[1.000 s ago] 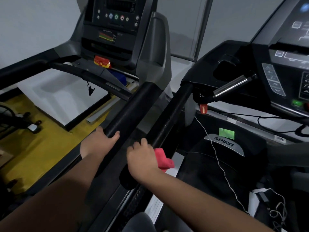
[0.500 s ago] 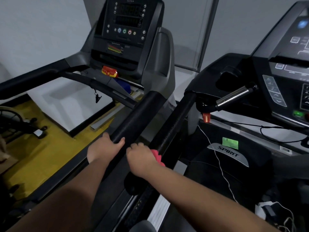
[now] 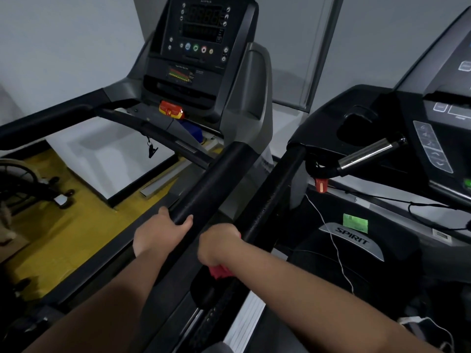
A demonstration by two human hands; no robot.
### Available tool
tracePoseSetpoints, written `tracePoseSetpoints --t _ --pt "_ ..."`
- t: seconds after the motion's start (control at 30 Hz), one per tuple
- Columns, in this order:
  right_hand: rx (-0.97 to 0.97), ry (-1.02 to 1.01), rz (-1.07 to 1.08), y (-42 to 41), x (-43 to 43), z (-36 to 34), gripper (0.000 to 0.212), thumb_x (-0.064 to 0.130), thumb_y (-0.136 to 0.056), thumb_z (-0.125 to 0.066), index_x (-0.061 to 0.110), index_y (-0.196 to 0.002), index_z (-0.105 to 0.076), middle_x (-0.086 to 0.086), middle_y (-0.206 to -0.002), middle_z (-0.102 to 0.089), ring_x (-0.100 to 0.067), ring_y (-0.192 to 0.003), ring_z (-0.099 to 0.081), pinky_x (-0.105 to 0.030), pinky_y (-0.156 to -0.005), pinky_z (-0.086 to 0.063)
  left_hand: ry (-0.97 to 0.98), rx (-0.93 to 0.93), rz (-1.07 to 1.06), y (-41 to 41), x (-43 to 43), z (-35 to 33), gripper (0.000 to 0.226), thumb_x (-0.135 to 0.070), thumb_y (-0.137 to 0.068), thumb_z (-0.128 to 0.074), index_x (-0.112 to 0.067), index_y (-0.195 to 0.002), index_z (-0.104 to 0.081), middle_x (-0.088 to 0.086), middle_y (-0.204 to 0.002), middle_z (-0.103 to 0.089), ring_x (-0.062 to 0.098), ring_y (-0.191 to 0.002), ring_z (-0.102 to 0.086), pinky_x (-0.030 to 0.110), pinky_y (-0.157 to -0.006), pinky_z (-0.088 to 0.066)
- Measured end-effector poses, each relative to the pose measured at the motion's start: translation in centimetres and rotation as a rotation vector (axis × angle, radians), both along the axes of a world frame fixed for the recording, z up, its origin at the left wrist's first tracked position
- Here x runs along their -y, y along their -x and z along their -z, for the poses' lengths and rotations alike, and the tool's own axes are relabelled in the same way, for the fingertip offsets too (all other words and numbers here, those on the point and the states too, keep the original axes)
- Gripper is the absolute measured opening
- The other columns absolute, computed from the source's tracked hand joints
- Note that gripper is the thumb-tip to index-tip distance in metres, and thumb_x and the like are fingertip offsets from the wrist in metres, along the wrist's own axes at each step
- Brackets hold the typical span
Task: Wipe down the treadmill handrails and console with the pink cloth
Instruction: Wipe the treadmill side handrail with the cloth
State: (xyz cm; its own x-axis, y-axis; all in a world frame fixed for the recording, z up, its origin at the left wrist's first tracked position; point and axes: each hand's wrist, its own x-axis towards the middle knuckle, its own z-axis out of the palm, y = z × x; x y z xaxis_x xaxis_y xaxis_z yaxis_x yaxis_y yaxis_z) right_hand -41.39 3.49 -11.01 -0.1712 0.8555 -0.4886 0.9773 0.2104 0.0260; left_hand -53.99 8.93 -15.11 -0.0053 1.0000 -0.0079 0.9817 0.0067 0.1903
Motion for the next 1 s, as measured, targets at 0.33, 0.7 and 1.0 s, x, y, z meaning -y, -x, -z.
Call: tracePoseSetpoints --t 0.33,0.7,1.0 --pt "0.173 0.326 0.038 0.9 -4.7 1.7 0.043 0.035 -0.095 -0.046 0.015 -0.133 -0.049 0.0 -0.128 -0.057 -0.021 -0.115 -0.055 -0.033 -0.088 -0.043 0.001 -0.016 0.019 0.2 -0.7 0.2 0.078 -0.074 -0.081 -0.038 -0.014 -0.132 -0.042 0.003 -0.091 -0.064 0.021 -0.074 -0.062 0.029 -0.057 -0.051" --pt "-0.254 -0.119 -0.008 -1.4 0.2 0.1 0.027 0.015 -0.09 -0.042 0.002 -0.103 -0.063 -0.018 -0.108 -0.064 -0.035 -0.098 -0.061 -0.034 -0.076 -0.046 0.009 -0.02 -0.002 0.1 -0.4 0.2 0.074 -0.073 -0.082 -0.037 -0.014 -0.126 -0.044 0.002 -0.08 -0.062 0.018 -0.064 -0.058 0.028 -0.052 -0.049" --pt "0.112 0.315 0.04 -0.2 -5.7 2.1 0.043 0.022 -0.097 -0.042 0.012 -0.139 -0.041 -0.004 -0.136 -0.05 -0.024 -0.118 -0.051 -0.033 -0.081 -0.038 0.028 -0.009 0.001 0.0 -0.5 0.1 0.076 -0.073 -0.081 -0.037 -0.014 -0.129 -0.042 0.003 -0.088 -0.064 0.021 -0.072 -0.061 0.03 -0.057 -0.05"
